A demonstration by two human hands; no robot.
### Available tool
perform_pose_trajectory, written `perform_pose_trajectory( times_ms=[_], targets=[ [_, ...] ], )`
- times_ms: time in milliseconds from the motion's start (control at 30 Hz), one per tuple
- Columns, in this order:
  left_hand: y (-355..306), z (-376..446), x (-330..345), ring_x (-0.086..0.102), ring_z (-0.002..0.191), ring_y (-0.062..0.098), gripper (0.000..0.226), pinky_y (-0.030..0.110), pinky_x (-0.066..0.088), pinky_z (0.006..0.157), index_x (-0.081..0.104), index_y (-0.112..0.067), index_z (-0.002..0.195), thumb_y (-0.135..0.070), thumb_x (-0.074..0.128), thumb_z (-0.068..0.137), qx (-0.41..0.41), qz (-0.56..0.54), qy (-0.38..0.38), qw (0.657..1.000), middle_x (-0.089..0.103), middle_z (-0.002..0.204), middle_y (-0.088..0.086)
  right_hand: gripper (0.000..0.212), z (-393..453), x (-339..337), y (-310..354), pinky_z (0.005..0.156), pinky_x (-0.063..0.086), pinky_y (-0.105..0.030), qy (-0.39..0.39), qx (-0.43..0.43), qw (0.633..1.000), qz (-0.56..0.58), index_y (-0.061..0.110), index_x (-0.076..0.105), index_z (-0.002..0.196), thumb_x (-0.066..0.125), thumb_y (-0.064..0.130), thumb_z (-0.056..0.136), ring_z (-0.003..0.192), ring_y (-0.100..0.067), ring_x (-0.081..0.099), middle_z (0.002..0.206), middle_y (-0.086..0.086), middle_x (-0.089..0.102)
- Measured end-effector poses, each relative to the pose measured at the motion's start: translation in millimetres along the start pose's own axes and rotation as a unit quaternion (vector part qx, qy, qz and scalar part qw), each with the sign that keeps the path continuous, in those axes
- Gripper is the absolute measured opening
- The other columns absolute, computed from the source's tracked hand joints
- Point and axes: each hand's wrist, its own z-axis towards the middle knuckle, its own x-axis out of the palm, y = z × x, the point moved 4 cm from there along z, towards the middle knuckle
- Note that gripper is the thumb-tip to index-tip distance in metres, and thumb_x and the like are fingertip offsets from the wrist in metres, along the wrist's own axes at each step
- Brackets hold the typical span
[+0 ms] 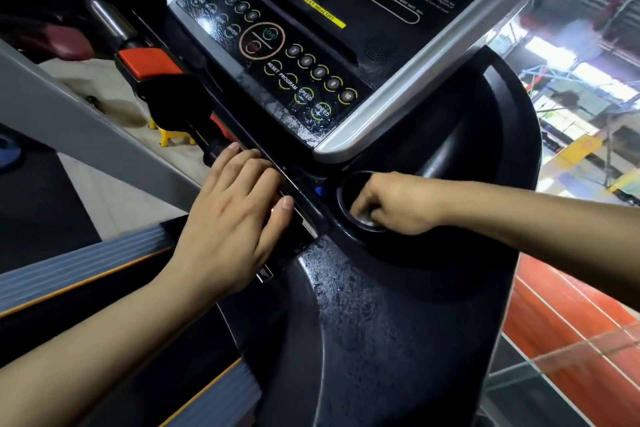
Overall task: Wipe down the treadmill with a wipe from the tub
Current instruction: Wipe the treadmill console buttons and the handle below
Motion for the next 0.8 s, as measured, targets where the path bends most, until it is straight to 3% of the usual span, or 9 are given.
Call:
perform_pose_trajectory(
  times_ms=[100, 200, 267, 333, 433, 500, 600, 667, 800],
  targets=[
    [0.4, -1.0, -1.2, 0.05, 0.127, 0.033, 0.044, 0.051, 0.024, 0.121, 0.061, -0.008, 0.107, -0.039, 0.03, 0.106, 0.006, 0.004, 0.003, 1.0, 0.059, 0.115, 0.007, 0.03, -12.6, -12.4, -9.2, 0.089, 0.053, -0.024, -0.04, 0.019, 0.999, 0.026, 0.025, 0.078, 0.103, 0.058, 0.01, 0.086, 0.091, -0.011, 0.068, 0.094, 0.008, 0.076],
    [1.2, -0.1, -0.3, 0.049, 0.128, 0.032, 0.044, 0.05, 0.023, 0.122, 0.061, -0.009, 0.107, -0.04, 0.029, 0.106, 0.005, 0.012, 0.005, 1.0, 0.058, 0.117, 0.006, 0.028, -25.2, -36.3, -20.6, 0.08, 0.056, -0.032, -0.247, 0.039, 0.966, 0.063, 0.029, 0.074, 0.097, 0.057, 0.01, 0.084, 0.085, -0.023, 0.069, 0.08, 0.003, 0.07],
    [1.8, -0.4, 0.6, 0.05, 0.128, 0.033, 0.043, 0.051, 0.023, 0.123, 0.061, -0.008, 0.106, -0.039, 0.03, 0.106, 0.002, 0.015, -0.002, 1.0, 0.058, 0.117, 0.007, 0.036, -26.3, -34.7, -19.7, 0.081, 0.052, -0.032, -0.305, 0.014, 0.952, 0.001, 0.026, 0.069, 0.098, 0.052, 0.0, 0.079, 0.095, -0.032, 0.067, 0.093, -0.002, 0.071],
    [0.0, -1.0, 0.9, 0.05, 0.127, 0.034, 0.044, 0.051, 0.024, 0.122, 0.061, -0.007, 0.106, -0.039, 0.031, 0.105, 0.001, 0.01, -0.011, 1.0, 0.059, 0.115, 0.008, 0.041, -13.3, -22.7, -19.2, 0.079, 0.046, -0.03, -0.267, 0.007, 0.964, -0.019, 0.021, 0.069, 0.102, 0.049, -0.005, 0.077, 0.103, -0.036, 0.064, 0.104, -0.007, 0.07],
    [-1.4, -0.6, 0.3, 0.05, 0.127, 0.035, 0.046, 0.053, 0.025, 0.121, 0.062, -0.005, 0.106, -0.039, 0.031, 0.105, -0.002, 0.001, -0.015, 1.0, 0.059, 0.114, 0.009, 0.041, 10.6, -16.5, -19.8, 0.08, 0.055, -0.04, -0.242, -0.031, 0.97, -0.004, 0.015, 0.068, 0.105, 0.039, 0.005, 0.077, 0.094, -0.041, 0.065, 0.095, -0.015, 0.071],
    [-1.1, -0.7, 0.7, 0.05, 0.128, 0.035, 0.047, 0.053, 0.025, 0.121, 0.062, -0.005, 0.107, -0.039, 0.03, 0.105, -0.004, -0.002, -0.013, 1.0, 0.059, 0.114, 0.009, 0.05, 12.6, -17.5, -22.0, 0.083, 0.057, -0.042, -0.233, -0.058, 0.971, 0.006, 0.021, 0.067, 0.112, 0.034, 0.014, 0.075, 0.093, -0.036, 0.068, 0.099, -0.01, 0.072],
    [-1.3, -1.2, 0.7, 0.049, 0.127, 0.035, 0.046, 0.053, 0.024, 0.121, 0.062, -0.005, 0.107, -0.039, 0.031, 0.105, -0.004, -0.002, -0.016, 1.0, 0.059, 0.114, 0.009, 0.044, 4.0, -8.2, -16.8, 0.091, 0.056, -0.043, -0.22, -0.131, 0.966, -0.048, 0.027, 0.063, 0.123, 0.044, 0.008, 0.089, 0.11, -0.029, 0.067, 0.126, 0.004, 0.068],
    [-1.6, -1.5, 0.2, 0.049, 0.127, 0.035, 0.045, 0.053, 0.024, 0.121, 0.062, -0.005, 0.106, -0.039, 0.031, 0.105, -0.003, -0.001, -0.017, 1.0, 0.059, 0.114, 0.009, 0.046, -4.4, -7.3, 0.0, 0.092, 0.055, -0.043, -0.194, -0.2, 0.959, -0.057, 0.023, 0.064, 0.12, 0.042, 0.005, 0.085, 0.117, -0.023, 0.064, 0.129, 0.01, 0.064],
    [-1.4, -1.4, -1.3, 0.049, 0.129, 0.034, 0.045, 0.051, 0.023, 0.122, 0.062, -0.006, 0.106, -0.039, 0.031, 0.105, -0.001, 0.002, -0.011, 1.0, 0.059, 0.114, 0.009, 0.042, -15.6, 2.1, 24.3, 0.083, 0.058, -0.04, -0.15, -0.29, 0.939, -0.105, 0.011, 0.076, 0.106, 0.041, 0.014, 0.084, 0.115, -0.019, 0.063, 0.118, 0.0, 0.073]
  ],
)
